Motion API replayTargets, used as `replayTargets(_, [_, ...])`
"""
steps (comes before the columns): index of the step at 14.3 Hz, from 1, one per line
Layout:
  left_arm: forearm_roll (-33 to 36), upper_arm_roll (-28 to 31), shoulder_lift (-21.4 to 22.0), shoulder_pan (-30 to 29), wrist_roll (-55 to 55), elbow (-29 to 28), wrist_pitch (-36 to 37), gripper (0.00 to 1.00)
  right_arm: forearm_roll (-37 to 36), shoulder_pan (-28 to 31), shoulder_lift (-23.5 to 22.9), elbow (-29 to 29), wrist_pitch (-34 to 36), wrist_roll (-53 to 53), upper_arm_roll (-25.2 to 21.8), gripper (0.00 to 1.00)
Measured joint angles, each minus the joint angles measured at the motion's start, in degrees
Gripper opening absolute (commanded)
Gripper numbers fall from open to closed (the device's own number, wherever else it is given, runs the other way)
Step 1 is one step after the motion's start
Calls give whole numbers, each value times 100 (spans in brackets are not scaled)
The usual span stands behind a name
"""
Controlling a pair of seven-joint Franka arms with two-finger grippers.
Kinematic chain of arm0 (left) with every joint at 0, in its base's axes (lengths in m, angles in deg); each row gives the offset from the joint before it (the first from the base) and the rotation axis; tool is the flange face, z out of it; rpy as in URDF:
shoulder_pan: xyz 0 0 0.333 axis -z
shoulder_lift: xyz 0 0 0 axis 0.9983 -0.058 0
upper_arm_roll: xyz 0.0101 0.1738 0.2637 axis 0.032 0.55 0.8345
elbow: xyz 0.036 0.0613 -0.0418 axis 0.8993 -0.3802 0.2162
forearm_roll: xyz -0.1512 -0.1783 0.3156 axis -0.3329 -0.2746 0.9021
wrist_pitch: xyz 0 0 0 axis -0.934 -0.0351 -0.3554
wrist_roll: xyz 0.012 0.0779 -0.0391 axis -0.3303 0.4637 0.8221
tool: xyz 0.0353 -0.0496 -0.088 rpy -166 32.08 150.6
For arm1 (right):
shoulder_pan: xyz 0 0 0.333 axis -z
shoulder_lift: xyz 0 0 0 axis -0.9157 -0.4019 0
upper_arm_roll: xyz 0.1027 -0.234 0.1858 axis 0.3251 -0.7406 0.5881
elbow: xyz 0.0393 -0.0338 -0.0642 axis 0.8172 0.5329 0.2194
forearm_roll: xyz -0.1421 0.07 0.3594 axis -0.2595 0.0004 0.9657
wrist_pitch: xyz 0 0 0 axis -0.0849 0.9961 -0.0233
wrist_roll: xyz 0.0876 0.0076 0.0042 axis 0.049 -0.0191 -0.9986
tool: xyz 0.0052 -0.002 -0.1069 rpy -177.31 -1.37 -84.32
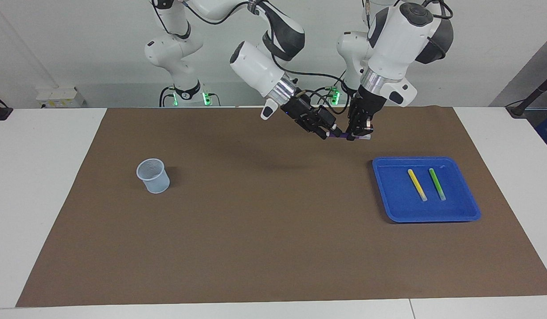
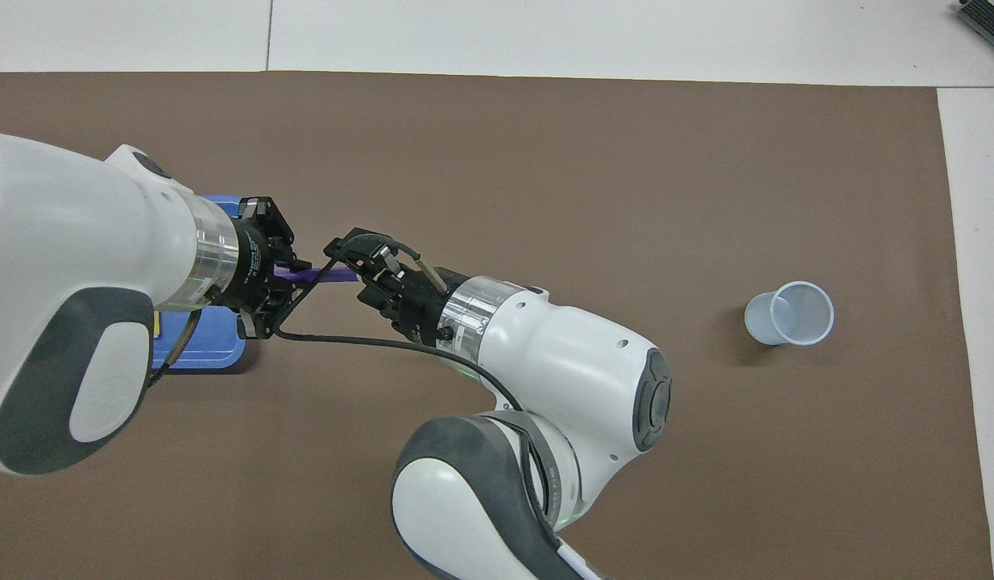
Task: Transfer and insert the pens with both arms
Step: 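Close the right gripper on the purple pen's free end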
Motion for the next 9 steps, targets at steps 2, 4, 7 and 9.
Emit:
replayTargets(2, [0,0,5,0,0,-5,1,0,1,0,0,-6,0,1,-4,60])
replayTargets(4, [0,0,10,0,0,-9,1,0,2,0,0,-12,0,1,-4,57])
replayTargets(7, [0,0,20,0,0,-15,1,0,3,0,0,-15,0,1,-4,46])
replayTargets(9, [0,0,21,0,2,-17,1,0,3,0,0,-16,0,1,-4,39])
